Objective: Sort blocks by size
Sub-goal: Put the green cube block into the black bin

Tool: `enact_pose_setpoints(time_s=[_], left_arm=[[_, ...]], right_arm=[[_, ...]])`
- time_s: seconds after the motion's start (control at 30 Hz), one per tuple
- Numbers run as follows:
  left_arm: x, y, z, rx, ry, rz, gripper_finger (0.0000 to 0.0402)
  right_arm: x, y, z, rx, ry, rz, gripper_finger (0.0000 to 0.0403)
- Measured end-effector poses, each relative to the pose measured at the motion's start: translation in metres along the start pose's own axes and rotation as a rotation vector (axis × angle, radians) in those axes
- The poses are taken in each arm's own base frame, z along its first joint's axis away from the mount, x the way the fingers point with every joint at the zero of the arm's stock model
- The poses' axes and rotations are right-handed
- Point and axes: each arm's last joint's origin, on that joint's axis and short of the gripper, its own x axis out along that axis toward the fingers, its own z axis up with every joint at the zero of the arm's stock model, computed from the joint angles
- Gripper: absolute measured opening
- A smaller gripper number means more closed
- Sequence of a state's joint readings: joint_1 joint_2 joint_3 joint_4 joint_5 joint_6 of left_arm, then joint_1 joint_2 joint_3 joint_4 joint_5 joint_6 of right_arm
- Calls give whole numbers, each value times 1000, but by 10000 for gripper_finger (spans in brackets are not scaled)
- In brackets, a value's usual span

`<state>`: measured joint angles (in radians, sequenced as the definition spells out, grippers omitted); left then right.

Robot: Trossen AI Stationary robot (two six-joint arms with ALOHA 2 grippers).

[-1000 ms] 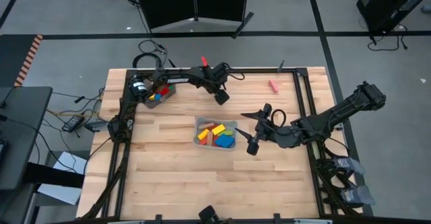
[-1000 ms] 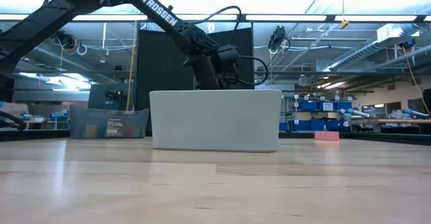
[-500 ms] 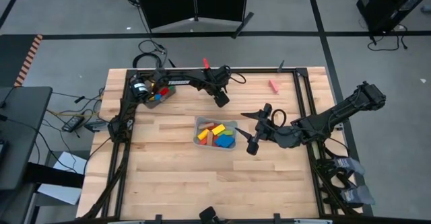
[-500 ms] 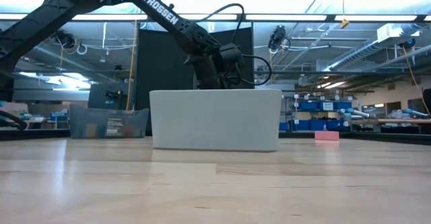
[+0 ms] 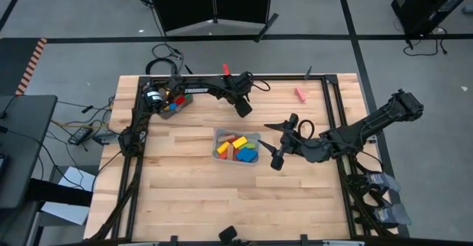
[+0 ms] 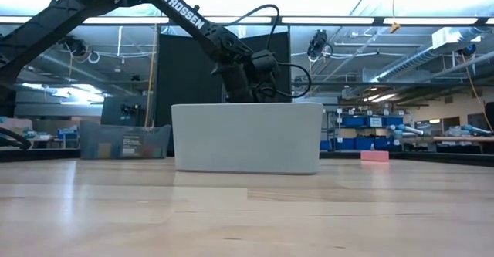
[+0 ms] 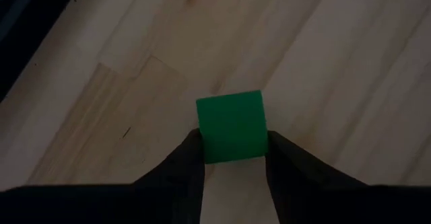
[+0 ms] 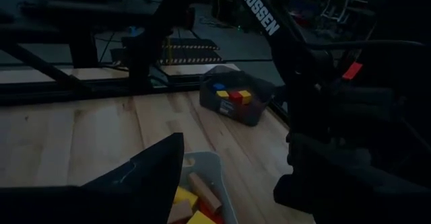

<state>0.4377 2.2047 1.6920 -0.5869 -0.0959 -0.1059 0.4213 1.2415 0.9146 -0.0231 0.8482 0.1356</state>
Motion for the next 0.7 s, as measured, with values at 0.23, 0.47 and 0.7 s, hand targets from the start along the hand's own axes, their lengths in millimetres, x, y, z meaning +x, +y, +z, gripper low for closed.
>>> enact_pose_setpoints(time_s=[0.23, 0.47, 0.7], left_arm=[[0, 0, 0, 2, 0, -16, 131], [0, -1, 0, 25, 0, -30, 131], [0, -1, -1, 54, 15, -29, 131]], right_arm=[[0, 0, 0, 0, 0, 0, 277], [0, 0, 0, -1, 0, 0, 275], [0, -1, 0, -6, -3, -24, 271]])
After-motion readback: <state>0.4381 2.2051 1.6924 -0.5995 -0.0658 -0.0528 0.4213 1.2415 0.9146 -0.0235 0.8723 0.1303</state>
